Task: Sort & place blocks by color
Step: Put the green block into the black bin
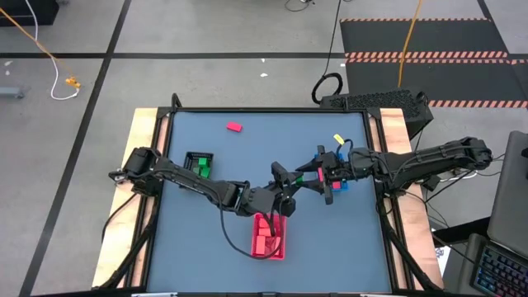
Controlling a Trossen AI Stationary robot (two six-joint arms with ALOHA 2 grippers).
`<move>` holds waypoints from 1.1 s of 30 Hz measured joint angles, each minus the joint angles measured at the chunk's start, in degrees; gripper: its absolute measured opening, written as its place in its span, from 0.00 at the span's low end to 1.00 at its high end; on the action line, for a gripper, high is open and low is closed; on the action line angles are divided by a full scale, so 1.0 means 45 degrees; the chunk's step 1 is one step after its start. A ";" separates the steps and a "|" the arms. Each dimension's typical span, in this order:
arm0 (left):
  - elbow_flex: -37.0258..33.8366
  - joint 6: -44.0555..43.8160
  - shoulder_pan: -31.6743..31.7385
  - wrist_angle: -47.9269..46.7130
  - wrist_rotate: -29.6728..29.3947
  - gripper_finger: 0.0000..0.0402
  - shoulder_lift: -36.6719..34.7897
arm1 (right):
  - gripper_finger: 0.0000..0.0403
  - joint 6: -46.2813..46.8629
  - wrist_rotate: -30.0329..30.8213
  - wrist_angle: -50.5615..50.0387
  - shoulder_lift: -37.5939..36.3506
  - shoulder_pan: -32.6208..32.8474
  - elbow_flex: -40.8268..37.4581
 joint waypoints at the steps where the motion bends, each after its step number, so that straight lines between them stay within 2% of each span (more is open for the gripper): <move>1: 0.0000 0.0000 0.0000 -0.0049 -0.0004 0.43 0.0000 | 0.53 0.0024 0.0000 -0.0004 0.0000 0.0000 0.0000; 6: 0.0000 -0.0005 0.0028 -0.0272 -0.0048 0.43 0.0000 | 0.56 0.0074 -0.0047 -0.0009 0.0000 0.0000 0.0000; 12: 0.0000 -0.0159 0.0099 -0.0777 -0.0319 0.43 0.0000 | 0.56 0.0210 -0.0840 -0.0112 0.0000 -0.0015 0.0000; 23: 0.0000 0.0177 0.0009 -0.1046 -0.1360 0.43 0.0000 | 0.56 -0.0003 -0.0053 -0.0723 -0.0010 0.0000 0.0000; 29: 0.0000 0.0741 -0.0234 -0.1259 -0.3565 0.43 0.0000 | 0.56 -0.0588 -0.0050 -0.0704 -0.0099 0.0010 0.0000; 33: 0.0000 0.0013 -0.0201 -0.1432 -0.4541 0.43 0.0000 | 0.56 -0.0825 0.0048 -0.0708 -0.0151 0.0010 0.0000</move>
